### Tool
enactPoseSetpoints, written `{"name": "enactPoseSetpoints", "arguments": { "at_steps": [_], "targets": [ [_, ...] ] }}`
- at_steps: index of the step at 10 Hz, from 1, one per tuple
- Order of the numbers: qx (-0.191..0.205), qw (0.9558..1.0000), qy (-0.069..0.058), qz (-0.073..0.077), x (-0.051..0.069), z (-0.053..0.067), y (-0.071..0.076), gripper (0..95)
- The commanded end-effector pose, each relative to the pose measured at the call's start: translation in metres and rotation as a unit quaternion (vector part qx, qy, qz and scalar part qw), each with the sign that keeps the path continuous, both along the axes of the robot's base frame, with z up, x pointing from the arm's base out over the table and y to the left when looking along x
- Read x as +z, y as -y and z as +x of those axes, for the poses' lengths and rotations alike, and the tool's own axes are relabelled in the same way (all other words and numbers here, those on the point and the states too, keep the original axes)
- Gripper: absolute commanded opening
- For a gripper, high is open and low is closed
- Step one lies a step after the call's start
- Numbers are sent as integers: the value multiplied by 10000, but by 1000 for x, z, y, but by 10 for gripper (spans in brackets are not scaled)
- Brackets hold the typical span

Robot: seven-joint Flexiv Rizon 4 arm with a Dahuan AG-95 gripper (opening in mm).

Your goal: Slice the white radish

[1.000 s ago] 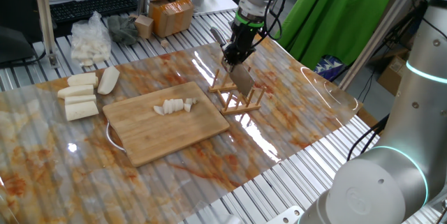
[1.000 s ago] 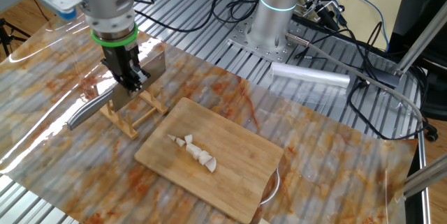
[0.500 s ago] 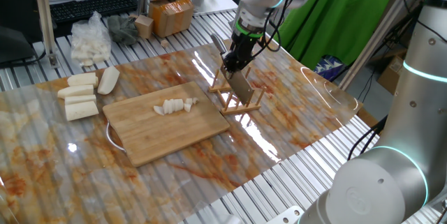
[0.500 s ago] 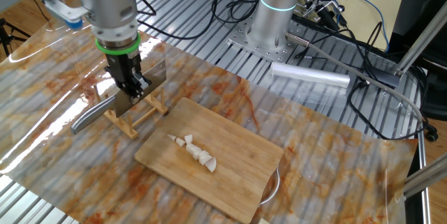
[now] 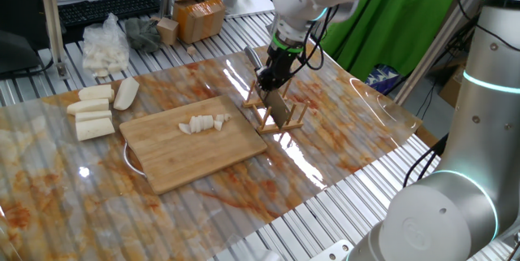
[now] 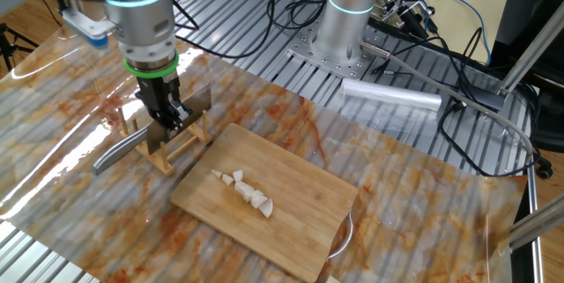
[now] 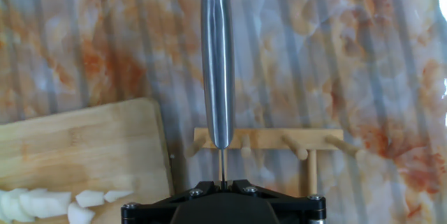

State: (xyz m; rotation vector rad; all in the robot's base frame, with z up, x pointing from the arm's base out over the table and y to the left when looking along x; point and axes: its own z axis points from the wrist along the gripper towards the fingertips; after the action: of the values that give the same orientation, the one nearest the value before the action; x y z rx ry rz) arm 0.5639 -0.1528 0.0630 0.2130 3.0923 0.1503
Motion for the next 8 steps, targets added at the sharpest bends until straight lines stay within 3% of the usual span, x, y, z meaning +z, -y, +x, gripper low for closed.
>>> {"name": "enactPoseSetpoints", "arguments": {
  "at_steps": [1, 5, 8],
  "targets": [
    [-17, 10000, 64, 34, -10, -2, -2, 0],
    [-58, 9998, 143, 127, -27, -6, -3, 0],
    [-38, 9998, 129, 117, -31, -7, -4, 0]
  ]
}}
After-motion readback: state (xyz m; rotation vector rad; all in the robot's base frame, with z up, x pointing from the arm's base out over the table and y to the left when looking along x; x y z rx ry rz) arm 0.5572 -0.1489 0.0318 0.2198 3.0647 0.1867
